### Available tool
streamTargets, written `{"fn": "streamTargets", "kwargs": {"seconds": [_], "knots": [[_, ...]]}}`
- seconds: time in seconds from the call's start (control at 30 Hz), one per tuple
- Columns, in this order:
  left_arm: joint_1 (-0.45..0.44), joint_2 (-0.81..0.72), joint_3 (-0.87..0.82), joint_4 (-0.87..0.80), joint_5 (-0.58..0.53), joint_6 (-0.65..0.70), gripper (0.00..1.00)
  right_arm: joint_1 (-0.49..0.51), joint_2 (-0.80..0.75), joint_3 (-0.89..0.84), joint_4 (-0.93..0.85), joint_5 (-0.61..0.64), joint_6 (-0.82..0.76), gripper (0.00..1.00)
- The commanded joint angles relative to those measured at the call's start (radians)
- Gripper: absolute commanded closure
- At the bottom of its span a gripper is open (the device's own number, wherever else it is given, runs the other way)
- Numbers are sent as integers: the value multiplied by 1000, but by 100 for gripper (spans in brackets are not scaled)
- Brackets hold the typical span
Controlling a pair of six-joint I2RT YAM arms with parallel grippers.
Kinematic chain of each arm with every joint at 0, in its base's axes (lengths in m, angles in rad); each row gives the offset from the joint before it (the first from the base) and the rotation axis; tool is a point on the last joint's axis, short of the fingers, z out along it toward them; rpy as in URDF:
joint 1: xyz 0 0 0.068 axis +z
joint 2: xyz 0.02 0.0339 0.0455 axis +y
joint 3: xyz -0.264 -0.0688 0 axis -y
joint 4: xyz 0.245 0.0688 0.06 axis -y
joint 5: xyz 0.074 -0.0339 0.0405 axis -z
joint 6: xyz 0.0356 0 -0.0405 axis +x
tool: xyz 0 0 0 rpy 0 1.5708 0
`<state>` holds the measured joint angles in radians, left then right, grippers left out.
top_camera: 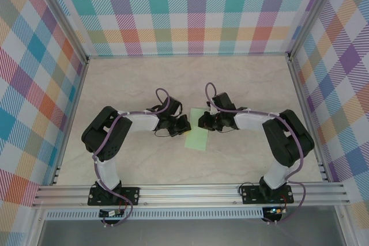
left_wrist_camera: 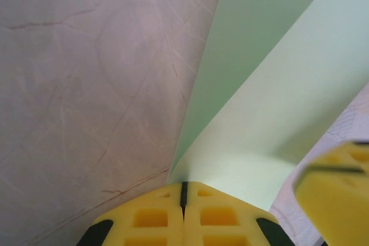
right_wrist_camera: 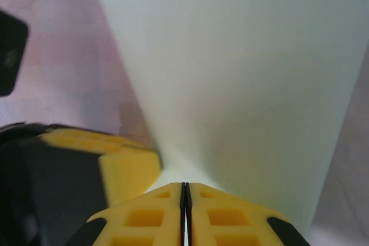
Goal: Fold a paper plane with a square sheet of paper (pick it up from the middle)
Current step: Fold the square sheet of paper in half at the center of the table.
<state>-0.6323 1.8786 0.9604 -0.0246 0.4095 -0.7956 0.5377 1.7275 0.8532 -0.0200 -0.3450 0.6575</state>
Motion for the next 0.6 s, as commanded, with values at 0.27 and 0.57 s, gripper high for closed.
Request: {"fn": "streamTargets", "kwargs": {"seconds": [0.27,0.57], "knots": [[-21,135,-88,-208,-160,-2,96,-104,31,-105,102,32,25,89],[-22,132,-109,-207,-166,-2,97,-122,-62,-86,78,49,20,89]]}}
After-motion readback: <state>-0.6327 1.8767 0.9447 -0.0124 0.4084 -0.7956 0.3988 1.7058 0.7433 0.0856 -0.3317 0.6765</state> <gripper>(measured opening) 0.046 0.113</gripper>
